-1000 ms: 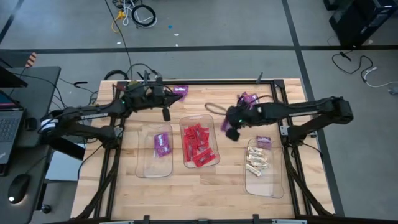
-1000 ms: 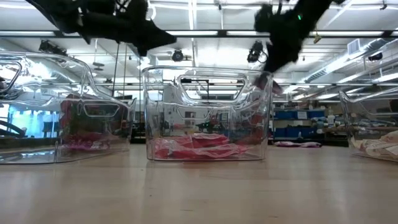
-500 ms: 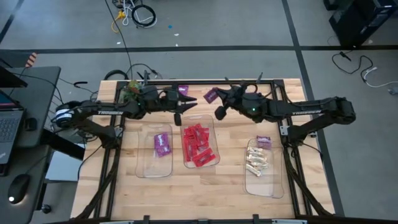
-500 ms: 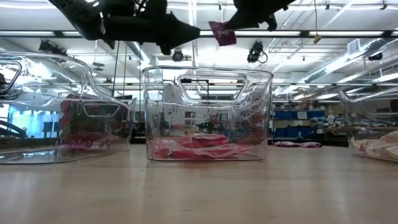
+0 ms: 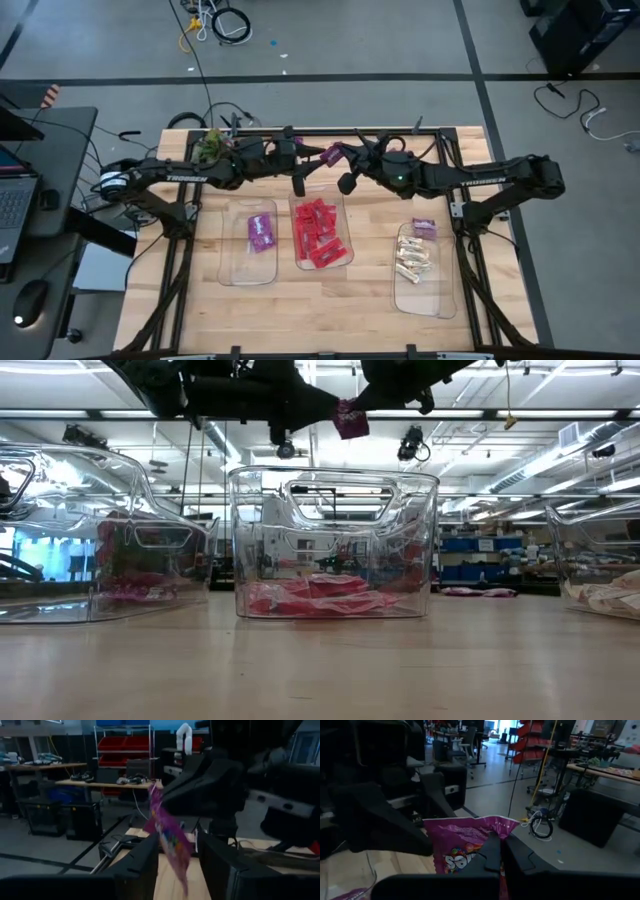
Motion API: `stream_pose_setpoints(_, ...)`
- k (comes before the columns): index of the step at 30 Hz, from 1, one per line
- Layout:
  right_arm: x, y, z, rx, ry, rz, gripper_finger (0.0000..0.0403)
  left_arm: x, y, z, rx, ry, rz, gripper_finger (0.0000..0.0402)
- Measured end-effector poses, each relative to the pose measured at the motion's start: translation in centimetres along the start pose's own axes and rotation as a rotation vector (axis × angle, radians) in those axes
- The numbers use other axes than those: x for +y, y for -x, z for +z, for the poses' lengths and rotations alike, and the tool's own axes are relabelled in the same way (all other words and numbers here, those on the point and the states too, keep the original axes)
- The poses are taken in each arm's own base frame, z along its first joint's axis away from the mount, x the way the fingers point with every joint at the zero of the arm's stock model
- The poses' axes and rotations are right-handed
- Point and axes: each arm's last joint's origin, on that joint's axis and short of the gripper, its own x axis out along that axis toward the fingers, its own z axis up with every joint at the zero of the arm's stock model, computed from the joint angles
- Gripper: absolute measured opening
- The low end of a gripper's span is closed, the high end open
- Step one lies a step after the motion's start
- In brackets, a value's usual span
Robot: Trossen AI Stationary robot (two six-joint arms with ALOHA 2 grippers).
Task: Sort candy
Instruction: Put the violet candy pack into the left transparent bin
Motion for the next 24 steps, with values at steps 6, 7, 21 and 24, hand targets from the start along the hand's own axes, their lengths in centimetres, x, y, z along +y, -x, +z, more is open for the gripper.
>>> stream_pose_setpoints(6,0.0,0.0,0.1,-0.009,0.006,0.0,0.0002,0.1,0.0,0.1,-0.004,-0.012,0.017,0.0053)
stream_pose_setpoints(7,0.0,0.0,0.1,-0.01,0.009,0.0,0.0002,0.0,0.0,0.1,-0.003,-0.015,0.014,0.003)
stream_pose_setpoints(21,0.5,1.2,0.5,-0.012,0.141,-0.012,0.0068,0.0,0.6,0.7,0.015,-0.105,-0.002,0.0001)
stream_pose_setpoints(24,0.3,2.0,0.9,-0.016,0.144,-0.025,0.0108,-0.1,1.1,1.3,0.015,-0.122,0.0,0.0001)
